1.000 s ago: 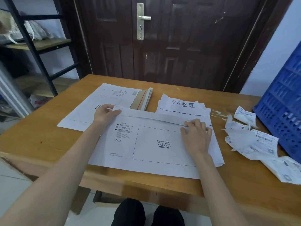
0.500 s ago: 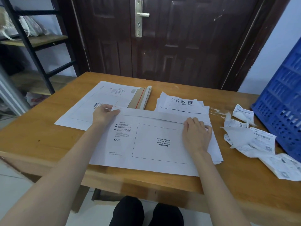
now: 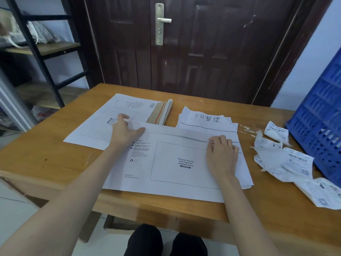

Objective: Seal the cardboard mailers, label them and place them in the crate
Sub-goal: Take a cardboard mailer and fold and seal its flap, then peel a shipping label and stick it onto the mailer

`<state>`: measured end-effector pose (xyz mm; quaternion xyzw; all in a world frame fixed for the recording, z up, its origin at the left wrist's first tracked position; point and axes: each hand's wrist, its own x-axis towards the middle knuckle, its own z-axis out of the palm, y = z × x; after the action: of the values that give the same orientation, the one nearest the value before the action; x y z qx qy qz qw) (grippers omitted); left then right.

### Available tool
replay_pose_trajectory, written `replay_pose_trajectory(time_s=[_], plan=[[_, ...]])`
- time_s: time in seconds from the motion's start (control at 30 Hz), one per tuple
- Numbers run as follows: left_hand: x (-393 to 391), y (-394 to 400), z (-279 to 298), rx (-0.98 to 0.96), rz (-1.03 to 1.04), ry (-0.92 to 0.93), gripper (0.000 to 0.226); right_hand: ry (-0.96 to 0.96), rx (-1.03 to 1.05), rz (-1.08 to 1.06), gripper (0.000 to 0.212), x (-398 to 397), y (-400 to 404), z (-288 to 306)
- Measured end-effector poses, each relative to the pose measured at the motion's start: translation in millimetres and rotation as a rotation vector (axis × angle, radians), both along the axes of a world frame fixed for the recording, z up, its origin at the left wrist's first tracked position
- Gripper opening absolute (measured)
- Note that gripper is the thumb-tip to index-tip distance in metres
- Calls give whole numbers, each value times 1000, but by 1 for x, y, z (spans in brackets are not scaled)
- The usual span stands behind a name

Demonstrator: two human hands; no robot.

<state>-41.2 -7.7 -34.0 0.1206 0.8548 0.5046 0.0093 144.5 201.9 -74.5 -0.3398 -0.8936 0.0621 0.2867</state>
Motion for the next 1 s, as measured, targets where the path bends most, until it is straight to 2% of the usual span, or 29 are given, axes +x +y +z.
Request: replay_pose_trajectory(time_s=[0.07, 0.2, 0.27, 0.33, 0.37, 0.43, 0.53, 0.63, 0.73, 0.8, 0.87, 0.93, 1.0], plan=[[0, 4, 0, -195, -58, 190, 66, -2, 7, -7, 20, -1, 0, 0], [15, 19, 1, -678, -42, 584, 58, -27, 19, -17, 21, 0, 0, 0], [24, 27, -1, -652, -136, 743, 46, -20, 7, -6, 23, 1, 0, 1], [35, 37, -5, -458, -361, 833, 30, -6, -34, 2, 26, 2, 1, 3], [43, 43, -8, -406, -463, 841, 28, 16, -73, 2, 28, 3, 2, 3], [58, 56, -18, -439, -557, 836, 34, 119, -193, 18, 29, 5, 4, 5], [67, 70, -25, -543, -518, 751, 28, 300, -492, 47, 33, 11, 5, 13], [71, 83, -9, -632, -446, 692, 26, 248, -600, 43, 32, 16, 10, 23], [79, 103, 8, -819, -411, 770, 26, 180, -695, 136, 26, 21, 19, 39], [93, 118, 12, -704, -375, 892, 19, 198, -748, 205, 24, 28, 22, 55], [114, 136, 14, -446, -384, 908, 12, 293, -718, 264, 22, 39, 24, 71], [139, 155, 18, -271, -469, 692, 9, 433, -625, 255, 20, 52, 28, 83], [159, 174, 20, -170, -557, 378, 8, 520, -467, 108, 19, 70, 36, 87]])
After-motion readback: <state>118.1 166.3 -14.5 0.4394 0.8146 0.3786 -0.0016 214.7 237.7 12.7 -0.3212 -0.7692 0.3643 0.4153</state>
